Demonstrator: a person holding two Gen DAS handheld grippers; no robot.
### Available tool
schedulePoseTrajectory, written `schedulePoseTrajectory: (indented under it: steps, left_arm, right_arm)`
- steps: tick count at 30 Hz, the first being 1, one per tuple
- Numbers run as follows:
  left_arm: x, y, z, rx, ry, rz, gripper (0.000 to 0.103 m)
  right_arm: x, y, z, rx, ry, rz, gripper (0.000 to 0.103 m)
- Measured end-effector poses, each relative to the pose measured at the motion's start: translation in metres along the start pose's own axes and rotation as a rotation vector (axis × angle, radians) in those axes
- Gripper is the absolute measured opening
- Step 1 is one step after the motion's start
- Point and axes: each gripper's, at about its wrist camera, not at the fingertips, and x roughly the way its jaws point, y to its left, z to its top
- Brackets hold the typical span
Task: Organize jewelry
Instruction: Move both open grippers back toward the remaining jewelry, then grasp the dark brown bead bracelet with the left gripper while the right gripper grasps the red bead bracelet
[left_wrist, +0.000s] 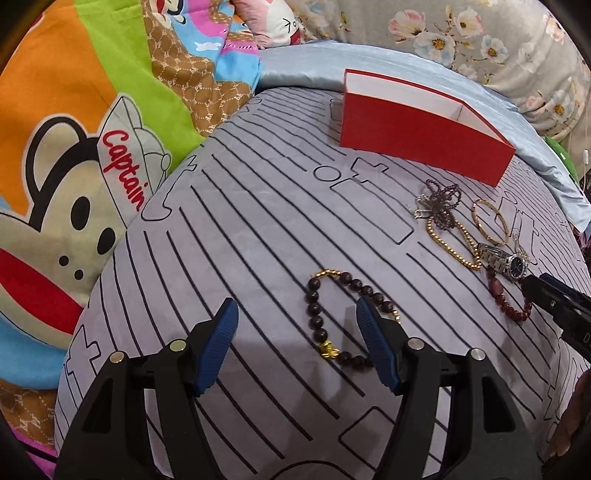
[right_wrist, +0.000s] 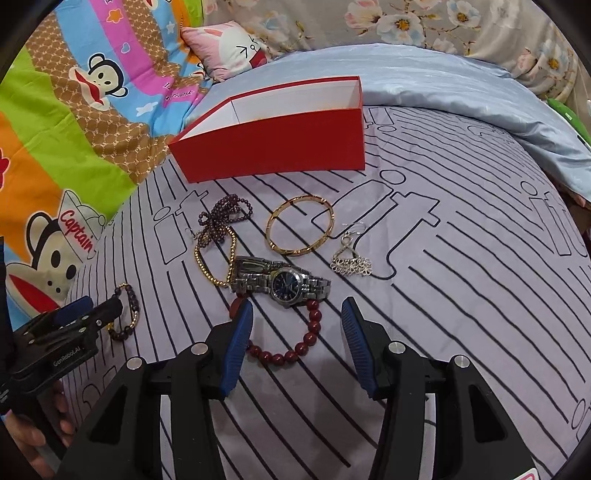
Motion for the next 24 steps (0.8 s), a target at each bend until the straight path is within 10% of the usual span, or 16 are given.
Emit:
schedulePoseTrajectory:
  steps: [5,12,24]
  left_arm:
    - [0.004,0.000,-0.002,0.018,0.000,0.004,0.055]
    - [0.003,-0.017,0.000,0.067,-0.004,-0.058,0.009]
    - [0.002,-0.033,-0.001,0.055,0.018,-0.143,0.008]
  right_arm:
    - [0.002,-0.004,-0.004,0.017,0.011,-0.002,0.049]
    - [0.002,-0.011,-0.005,0.034,0.011,-0.010,0.043]
    - [0.008,-0.002,-0.004,-0.009,0.043,-0.007,0.008]
